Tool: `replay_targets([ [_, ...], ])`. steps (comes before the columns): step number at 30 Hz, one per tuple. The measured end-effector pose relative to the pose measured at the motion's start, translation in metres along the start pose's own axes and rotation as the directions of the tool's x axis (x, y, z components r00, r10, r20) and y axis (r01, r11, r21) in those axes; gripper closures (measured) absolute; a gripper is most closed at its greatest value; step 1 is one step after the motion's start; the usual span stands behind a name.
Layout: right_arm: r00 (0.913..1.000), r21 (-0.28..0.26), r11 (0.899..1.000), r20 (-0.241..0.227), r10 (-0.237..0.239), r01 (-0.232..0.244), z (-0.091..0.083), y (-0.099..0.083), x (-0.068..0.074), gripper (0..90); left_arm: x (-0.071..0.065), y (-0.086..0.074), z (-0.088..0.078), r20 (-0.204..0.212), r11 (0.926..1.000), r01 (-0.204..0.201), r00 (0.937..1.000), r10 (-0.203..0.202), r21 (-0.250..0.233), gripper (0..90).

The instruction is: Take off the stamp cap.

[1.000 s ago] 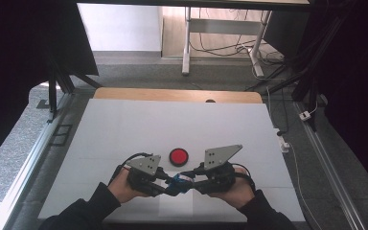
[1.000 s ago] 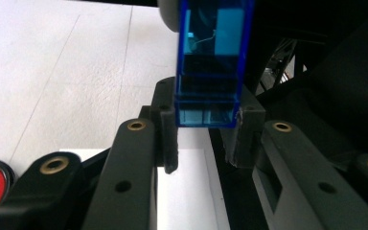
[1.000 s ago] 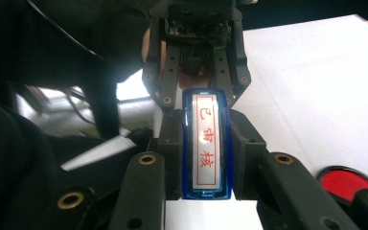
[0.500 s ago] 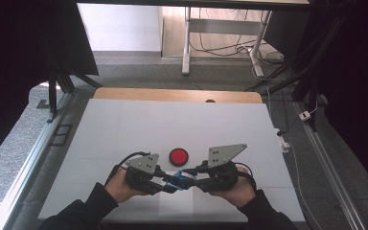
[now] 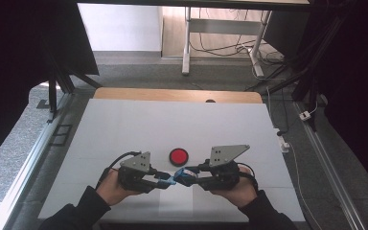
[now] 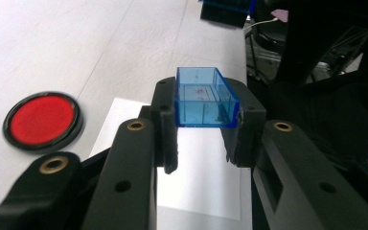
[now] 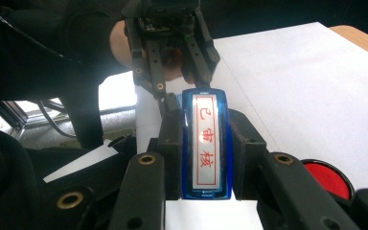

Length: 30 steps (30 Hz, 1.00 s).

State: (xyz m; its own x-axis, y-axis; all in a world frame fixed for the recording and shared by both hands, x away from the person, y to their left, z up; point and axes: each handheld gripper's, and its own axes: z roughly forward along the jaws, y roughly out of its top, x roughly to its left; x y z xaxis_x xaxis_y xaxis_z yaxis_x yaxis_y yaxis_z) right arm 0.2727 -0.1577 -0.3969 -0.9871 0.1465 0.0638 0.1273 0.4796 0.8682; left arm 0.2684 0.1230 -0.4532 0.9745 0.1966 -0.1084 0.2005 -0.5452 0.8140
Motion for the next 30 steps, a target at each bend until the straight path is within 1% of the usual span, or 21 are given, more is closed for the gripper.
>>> replay_targets([
  [3,1.0,0.004,1.0,0.001,-0.002,0.002,0.0,0.0,0.0,70.7,-0.002,-0.002,-0.004,-0.031,0.9999,0.013,0.9994,-0.013,0.01,68.7],
  [4,0.9999,0.008,1.0,0.009,-0.005,0.005,-0.001,0.0,0.001,70.6,-0.003,-0.003,-0.006,-0.039,0.9996,0.027,0.9989,-0.027,0.01,68.6],
  [5,0.9999,0.008,1.0,0.009,-0.005,0.005,-0.001,0.0,0.001,70.6,-0.003,-0.003,-0.008,-0.043,0.9994,0.032,0.9986,-0.031,0.013,68.6],
  [7,0.9999,0.004,1.0,0.015,0.0,0.0,-0.001,-0.001,0.001,70.7,-0.005,-0.006,-0.012,-0.071,0.9983,0.059,0.9957,-0.058,0.002,68.6],
  [8,0.9999,0.004,1.0,0.015,0.0,0.0,-0.001,-0.001,0.001,70.7,-0.005,-0.007,-0.014,-0.084,0.9979,0.065,0.9944,-0.064,0.001,68.6],
  [11,0.9997,0.01,1.0,0.026,-0.001,0.001,-0.001,-0.001,0.001,70.7,-0.007,-0.01,-0.021,-0.112,0.9954,0.095,0.9891,-0.095,-0.008,68.5],
  [14,0.9996,0.008,1.0,0.028,-0.001,0.001,-0.002,-0.001,0.001,70.6,-0.011,-0.014,-0.026,-0.143,0.9946,0.103,0.9842,-0.104,-0.018,68.5],
  [15,0.9995,0.013,1.0,0.031,-0.007,0.007,-0.002,-0.002,0.001,70.6,-0.012,-0.015,-0.029,-0.148,0.9942,0.105,0.9831,-0.107,-0.021,68.5],
  [16,0.9995,0.013,1.0,0.031,-0.007,0.007,-0.002,-0.002,0.001,70.6,-0.014,-0.017,-0.031,-0.158,0.9935,0.111,0.9808,-0.114,-0.027,68.5],
  [17,0.9989,0.015,1.0,0.044,-0.015,0.015,-0.001,-0.002,0.002,70.6,-0.015,-0.018,-0.033,-0.168,0.9925,0.118,0.9782,-0.121,-0.031,68.5],
  [18,0.9987,0.015,1.0,0.048,-0.015,0.014,-0.001,-0.002,0.002,70.7,-0.017,-0.021,-0.037,-0.187,0.99,0.137,0.9722,-0.141,-0.032,68.5],
  [19,0.9986,0.018,1.0,0.052,-0.015,0.014,-0.001,-0.003,0.002,70.7,-0.017,-0.021,-0.037,-0.187,0.99,0.137,0.9722,-0.141,-0.032,68.5],
  [21,0.9984,0.02,1.0,0.056,-0.013,0.011,-0.001,-0.003,0.002,70.7,-0.02,-0.025,-0.042,-0.211,0.9874,0.155,0.9645,-0.159,-0.034,68.6],
  [25,0.9978,0.022,1.0,0.067,-0.003,0.001,-0.001,-0.004,0.0,70.6,-0.024,-0.034,-0.054,-0.237,0.9809,0.182,0.9522,-0.193,-0.069,68.5],
  [26,0.9972,0.021,1.0,0.075,0.005,-0.007,0.0,-0.004,0.0,70.7,-0.025,-0.036,-0.056,-0.241,0.9783,0.192,0.9484,-0.206,-0.077,68.5],
  [27,0.9972,0.021,1.0,0.075,0.005,-0.007,0.0,-0.004,0.0,70.7,-0.026,-0.037,-0.058,-0.244,0.9769,0.197,0.9463,-0.211,-0.082,68.5],
  [28,0.997,0.02,1.0,0.077,0.009,-0.01,0.0,-0.004,-0.001,70.6,-0.027,-0.04,-0.061,-0.254,0.9757,0.201,0.9425,-0.217,-0.088,68.5],
  [29,0.9965,0.015,1.0,0.08,0.024,-0.025,0.0,-0.005,-0.002,70.7,-0.029,-0.042,-0.063,-0.26,0.9743,0.205,0.9396,-0.223,-0.092,68.5],
  [30,0.9965,0.015,1.0,0.08,0.024,-0.025,0.0,-0.005,-0.002,70.7,-0.03,-0.044,-0.065,-0.266,0.974,0.207,0.9376,-0.224,-0.092,68.5],
])
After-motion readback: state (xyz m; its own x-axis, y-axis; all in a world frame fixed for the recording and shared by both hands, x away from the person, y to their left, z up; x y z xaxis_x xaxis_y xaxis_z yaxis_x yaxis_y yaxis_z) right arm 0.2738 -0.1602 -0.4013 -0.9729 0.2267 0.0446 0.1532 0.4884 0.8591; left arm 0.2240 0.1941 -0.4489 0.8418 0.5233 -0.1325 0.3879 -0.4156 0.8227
